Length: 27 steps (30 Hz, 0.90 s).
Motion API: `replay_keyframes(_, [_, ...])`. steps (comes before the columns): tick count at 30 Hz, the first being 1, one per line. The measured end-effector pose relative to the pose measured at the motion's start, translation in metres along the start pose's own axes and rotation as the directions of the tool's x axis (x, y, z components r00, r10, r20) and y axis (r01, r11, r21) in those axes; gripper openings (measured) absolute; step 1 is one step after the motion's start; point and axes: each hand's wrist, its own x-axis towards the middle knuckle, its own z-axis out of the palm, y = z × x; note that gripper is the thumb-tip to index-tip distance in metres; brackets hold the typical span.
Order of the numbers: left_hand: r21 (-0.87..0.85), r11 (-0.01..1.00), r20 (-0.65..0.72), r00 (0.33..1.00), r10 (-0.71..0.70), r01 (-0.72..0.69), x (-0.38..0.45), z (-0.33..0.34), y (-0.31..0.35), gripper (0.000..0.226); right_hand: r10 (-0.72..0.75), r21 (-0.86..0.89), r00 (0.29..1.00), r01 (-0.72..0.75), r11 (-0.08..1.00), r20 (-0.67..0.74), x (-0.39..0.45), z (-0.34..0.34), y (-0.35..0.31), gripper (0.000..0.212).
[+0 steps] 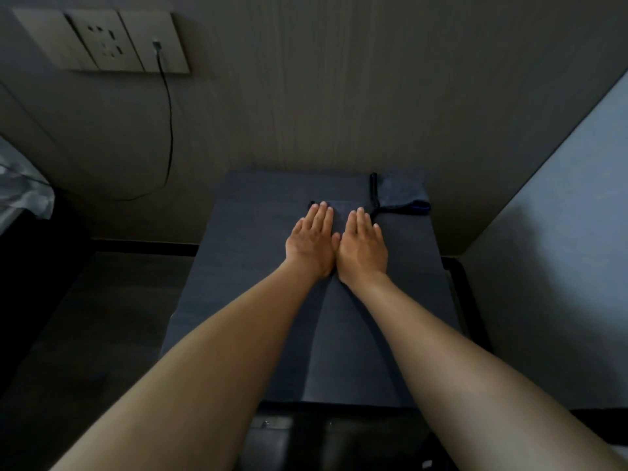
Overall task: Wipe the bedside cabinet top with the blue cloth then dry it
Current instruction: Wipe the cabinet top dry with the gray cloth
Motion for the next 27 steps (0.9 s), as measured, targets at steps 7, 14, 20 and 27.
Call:
replay_keyframes(7, [-0.017,1.000,-0.021,0.999,0.025,-0.025,-0.001,0.003,-0.001,0.061,0.012,-0.071,1.000,-0.011,0.997,0.010,-0.004,-0.005,-0.001,0.064])
replay_keyframes(14, [0.015,1.000,0.007,1.000,-0.002,0.002,0.035,-0.005,-0.003,0.061,0.028,-0.440,0.999,-0.011,0.898,0.031,0.035,-0.020,-0.006,0.064])
replay_keyframes(20, [0.025,0.999,0.014,1.000,0.025,-0.026,0.073,-0.011,-0.009,0.061,0.032,-0.537,0.999,-0.016,0.843,0.020,0.069,-0.024,-0.006,0.065])
replay_keyframes(27, [0.001,1.000,-0.022,0.999,0.025,-0.025,0.109,-0.014,-0.014,0.061,0.053,-0.481,0.999,-0.049,0.875,-0.006,0.104,-0.024,-0.005,0.064])
